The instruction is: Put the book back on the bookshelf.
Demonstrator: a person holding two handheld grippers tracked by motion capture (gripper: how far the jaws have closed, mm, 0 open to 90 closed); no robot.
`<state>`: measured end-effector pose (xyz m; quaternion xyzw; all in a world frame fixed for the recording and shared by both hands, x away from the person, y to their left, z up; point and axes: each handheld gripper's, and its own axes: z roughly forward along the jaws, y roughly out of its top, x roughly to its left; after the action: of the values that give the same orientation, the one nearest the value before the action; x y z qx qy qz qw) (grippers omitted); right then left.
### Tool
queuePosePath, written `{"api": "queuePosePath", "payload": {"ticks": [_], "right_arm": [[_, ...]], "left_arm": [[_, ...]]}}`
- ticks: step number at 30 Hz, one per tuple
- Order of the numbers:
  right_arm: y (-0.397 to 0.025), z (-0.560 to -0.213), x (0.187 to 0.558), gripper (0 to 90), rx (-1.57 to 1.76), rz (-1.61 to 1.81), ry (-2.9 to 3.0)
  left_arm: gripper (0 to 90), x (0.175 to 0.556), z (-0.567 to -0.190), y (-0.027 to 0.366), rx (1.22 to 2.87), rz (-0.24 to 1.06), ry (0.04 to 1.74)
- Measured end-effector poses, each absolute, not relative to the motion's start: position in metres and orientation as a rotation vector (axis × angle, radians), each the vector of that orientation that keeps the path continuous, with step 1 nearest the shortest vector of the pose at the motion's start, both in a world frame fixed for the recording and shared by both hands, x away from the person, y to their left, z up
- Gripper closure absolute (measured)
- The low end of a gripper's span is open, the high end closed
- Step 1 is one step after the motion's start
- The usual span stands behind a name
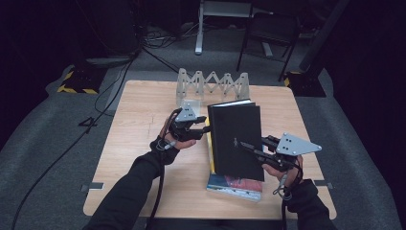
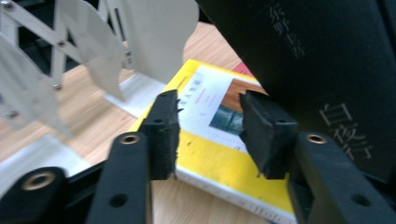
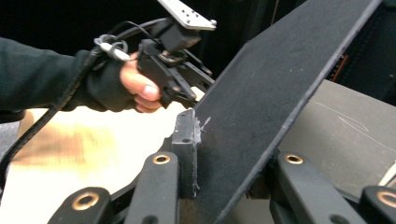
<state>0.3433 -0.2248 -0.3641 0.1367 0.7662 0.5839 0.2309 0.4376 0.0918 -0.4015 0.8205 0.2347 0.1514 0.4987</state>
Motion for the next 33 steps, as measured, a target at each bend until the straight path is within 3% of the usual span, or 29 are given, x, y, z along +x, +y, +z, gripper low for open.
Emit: {"api": "queuePosePath", "payload": {"ticks": [3, 9, 17, 22, 25, 29, 33], "right_arm": [[-0.228, -0.368, 0.344, 71.0, 0.394, 1.631, 2.095], [-0.229, -0.370, 0.342, 71.0, 0.390, 1.633, 2.085], [-0.232, -0.374, 0.337, 71.2, 0.382, 1.642, 2.059], [-0.234, -0.377, 0.333, 71.9, 0.367, 1.656, 2.051], [-0.235, -0.377, 0.329, 72.2, 0.349, 1.656, 2.048], [-0.237, -0.379, 0.327, 72.9, 0.351, 1.673, 2.052], [-0.240, -0.380, 0.328, 72.9, 0.329, 1.683, 2.081]], "left_arm": [[42.9, 0.427, -0.402, 0.097, 2.037, 0.366, 0.552], [31.8, 0.394, -0.407, 0.090, 2.146, 0.387, 0.456], [24.6, 0.381, -0.421, 0.080, 2.090, 0.165, 0.462], [24.1, 0.378, -0.418, 0.063, 2.074, 0.152, 0.417], [16.6, 0.380, -0.417, 0.056, 2.060, 0.127, 0.423], [13.6, 0.391, -0.416, 0.051, 1.989, 0.019, 0.422], [11.1, 0.396, -0.413, 0.047, 1.970, 0.006, 0.391]]}}
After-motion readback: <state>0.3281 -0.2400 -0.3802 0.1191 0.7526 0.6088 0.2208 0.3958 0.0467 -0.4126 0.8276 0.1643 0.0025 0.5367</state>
